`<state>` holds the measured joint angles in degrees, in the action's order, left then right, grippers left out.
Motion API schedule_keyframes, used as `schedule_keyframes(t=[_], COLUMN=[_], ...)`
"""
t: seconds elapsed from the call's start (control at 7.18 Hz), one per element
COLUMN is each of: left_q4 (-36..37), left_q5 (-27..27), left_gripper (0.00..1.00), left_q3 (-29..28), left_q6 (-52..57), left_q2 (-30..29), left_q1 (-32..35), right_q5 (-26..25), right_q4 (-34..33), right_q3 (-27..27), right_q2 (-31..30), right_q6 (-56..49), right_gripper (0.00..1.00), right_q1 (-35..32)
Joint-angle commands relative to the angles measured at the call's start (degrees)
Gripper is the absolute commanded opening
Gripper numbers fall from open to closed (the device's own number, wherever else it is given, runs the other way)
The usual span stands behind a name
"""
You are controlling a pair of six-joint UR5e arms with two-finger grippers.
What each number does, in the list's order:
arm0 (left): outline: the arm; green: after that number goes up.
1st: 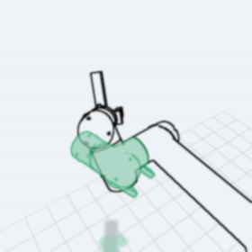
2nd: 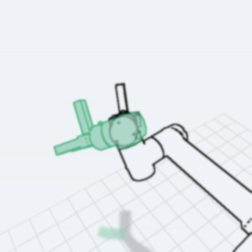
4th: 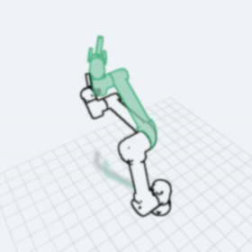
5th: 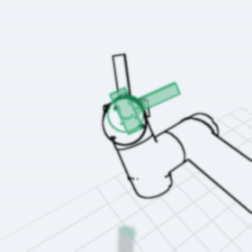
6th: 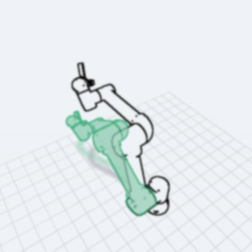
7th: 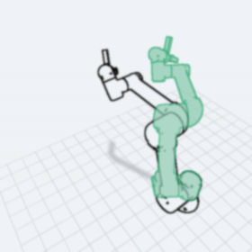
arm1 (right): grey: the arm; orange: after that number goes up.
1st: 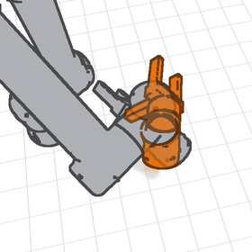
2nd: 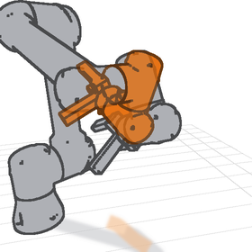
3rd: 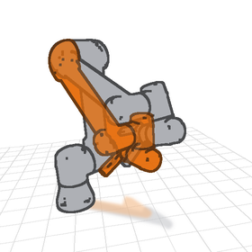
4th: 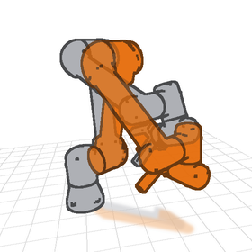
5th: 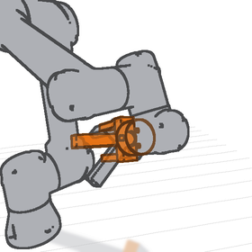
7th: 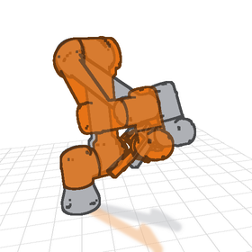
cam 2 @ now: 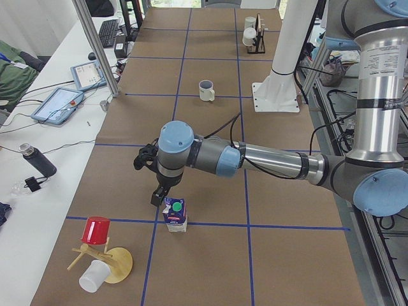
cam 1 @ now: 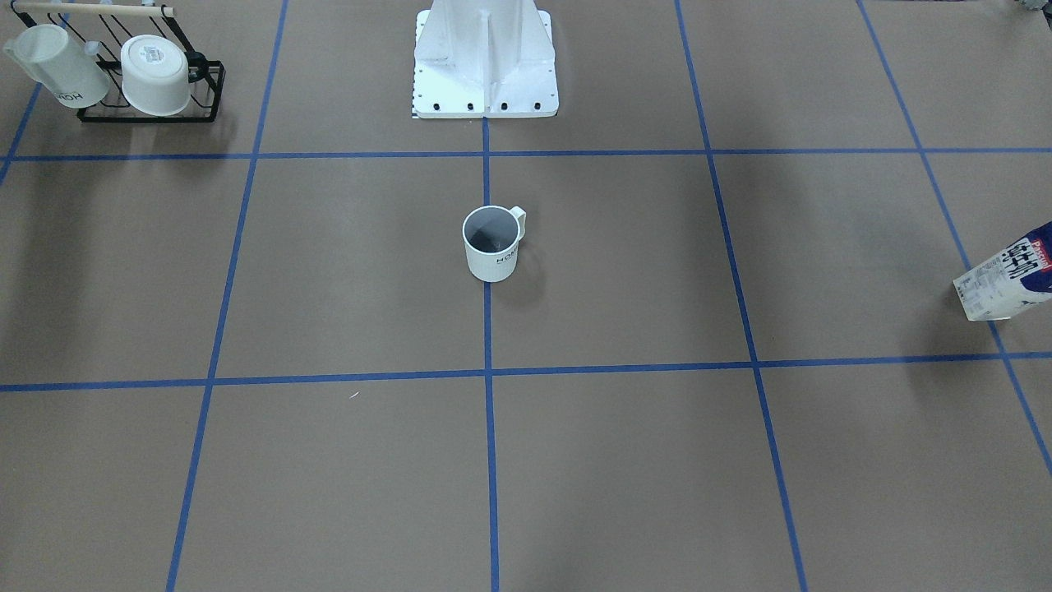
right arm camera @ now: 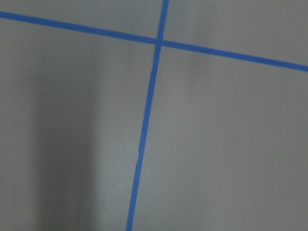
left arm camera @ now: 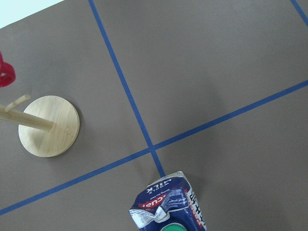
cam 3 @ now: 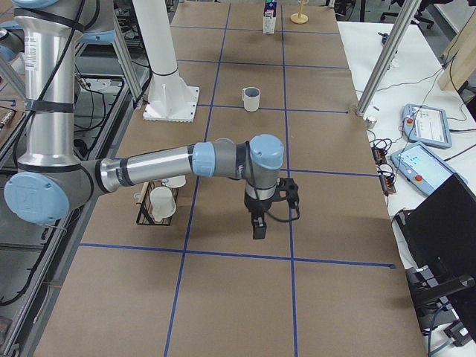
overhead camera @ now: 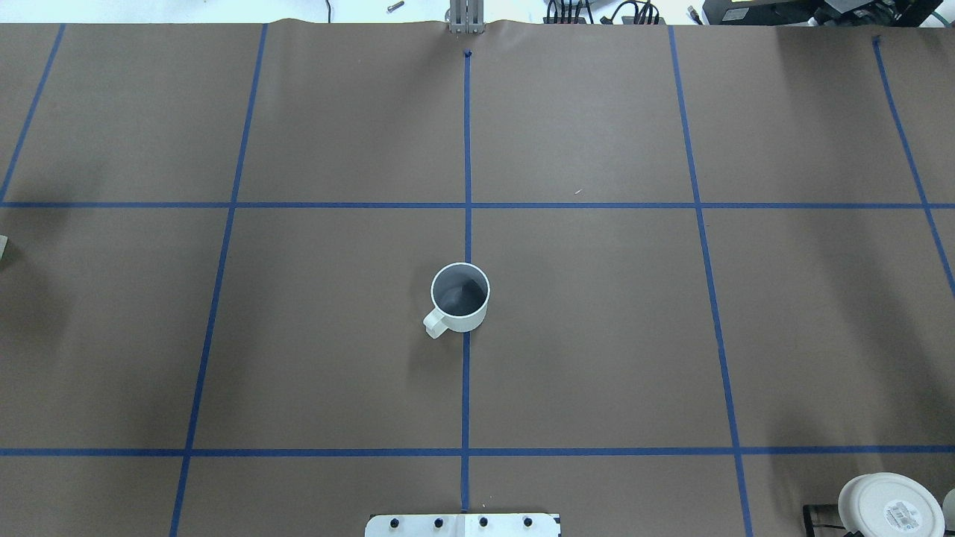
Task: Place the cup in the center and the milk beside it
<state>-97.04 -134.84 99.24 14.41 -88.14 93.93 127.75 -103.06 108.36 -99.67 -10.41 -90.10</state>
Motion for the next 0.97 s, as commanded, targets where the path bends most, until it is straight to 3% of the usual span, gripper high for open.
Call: schedule_keyframes(t=[0.0, 0.14, 0.42, 0.84], left_q4=[-2.0, -3.0, -14.1, -26.8], left_q5=[0.0, 0.0, -0.1, -0.3], left_gripper=[0.99, 0.99, 0.99, 0.99], left_q3=[-4.7, -4.7, -7.8, -8.3], left_q6=[-0.3, -5.6, -15.9, -30.1], left_q2=[0.0, -0.2, 1.5, 4.3], left_q1=[0.8, 0.8, -0.2, -8.0], right_q5=[-0.2, -0.1, -0.2, -0.3], right_q4=[4.3, 4.4, 4.4, 4.4], right_q3=[-0.6, -1.1, -1.5, -1.6], right_q2=[-4.9, -4.9, -4.8, -4.8], right_q6=[-1.1, -1.1, -1.1, -1.2], right_gripper=[1.0, 1.0, 1.0, 1.0], right_q1=[-1.6, -1.6, -1.6, -1.6])
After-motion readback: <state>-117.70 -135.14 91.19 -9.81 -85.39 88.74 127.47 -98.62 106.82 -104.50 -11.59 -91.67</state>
